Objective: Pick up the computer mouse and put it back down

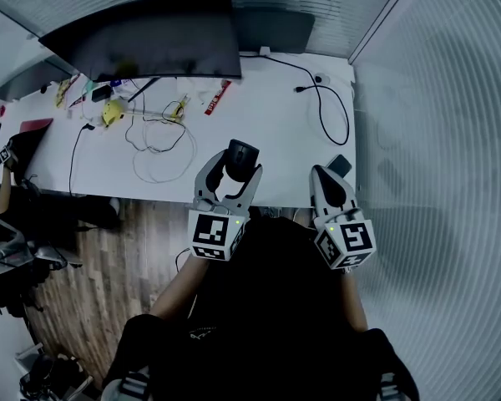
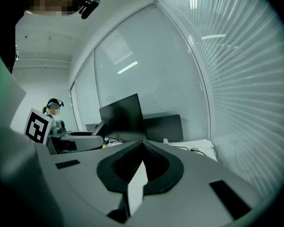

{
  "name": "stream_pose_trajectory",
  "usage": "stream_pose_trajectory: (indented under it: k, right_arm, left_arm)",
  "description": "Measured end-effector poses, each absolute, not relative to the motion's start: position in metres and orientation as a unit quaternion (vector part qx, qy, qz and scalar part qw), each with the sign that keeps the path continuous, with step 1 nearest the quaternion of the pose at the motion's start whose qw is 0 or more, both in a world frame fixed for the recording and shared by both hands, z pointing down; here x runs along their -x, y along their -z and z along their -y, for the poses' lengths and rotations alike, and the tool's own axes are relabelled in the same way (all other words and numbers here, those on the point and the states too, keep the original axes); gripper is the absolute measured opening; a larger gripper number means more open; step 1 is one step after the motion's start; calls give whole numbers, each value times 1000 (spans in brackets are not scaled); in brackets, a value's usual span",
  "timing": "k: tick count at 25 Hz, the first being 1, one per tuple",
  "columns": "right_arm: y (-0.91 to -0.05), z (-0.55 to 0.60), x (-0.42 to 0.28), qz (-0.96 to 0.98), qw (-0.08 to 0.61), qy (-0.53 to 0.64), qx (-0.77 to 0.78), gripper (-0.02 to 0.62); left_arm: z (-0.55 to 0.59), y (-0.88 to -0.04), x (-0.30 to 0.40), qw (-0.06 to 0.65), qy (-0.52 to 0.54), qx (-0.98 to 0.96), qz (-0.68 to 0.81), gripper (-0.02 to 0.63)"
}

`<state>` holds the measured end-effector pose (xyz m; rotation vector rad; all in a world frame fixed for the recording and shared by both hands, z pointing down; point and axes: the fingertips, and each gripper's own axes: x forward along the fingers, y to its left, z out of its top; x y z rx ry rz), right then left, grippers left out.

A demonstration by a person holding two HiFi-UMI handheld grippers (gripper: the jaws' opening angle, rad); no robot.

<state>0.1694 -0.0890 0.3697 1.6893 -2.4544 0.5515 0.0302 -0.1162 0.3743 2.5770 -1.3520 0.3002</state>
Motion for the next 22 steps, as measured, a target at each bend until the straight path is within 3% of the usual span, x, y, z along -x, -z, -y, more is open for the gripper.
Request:
stream_pose_trajectory:
  k: [22]
  right_arm:
    - [-292,99,-205,814,3,-87,-574,0]
  left_arm:
    - [130,-295,-28,18,-47,-872,487,284]
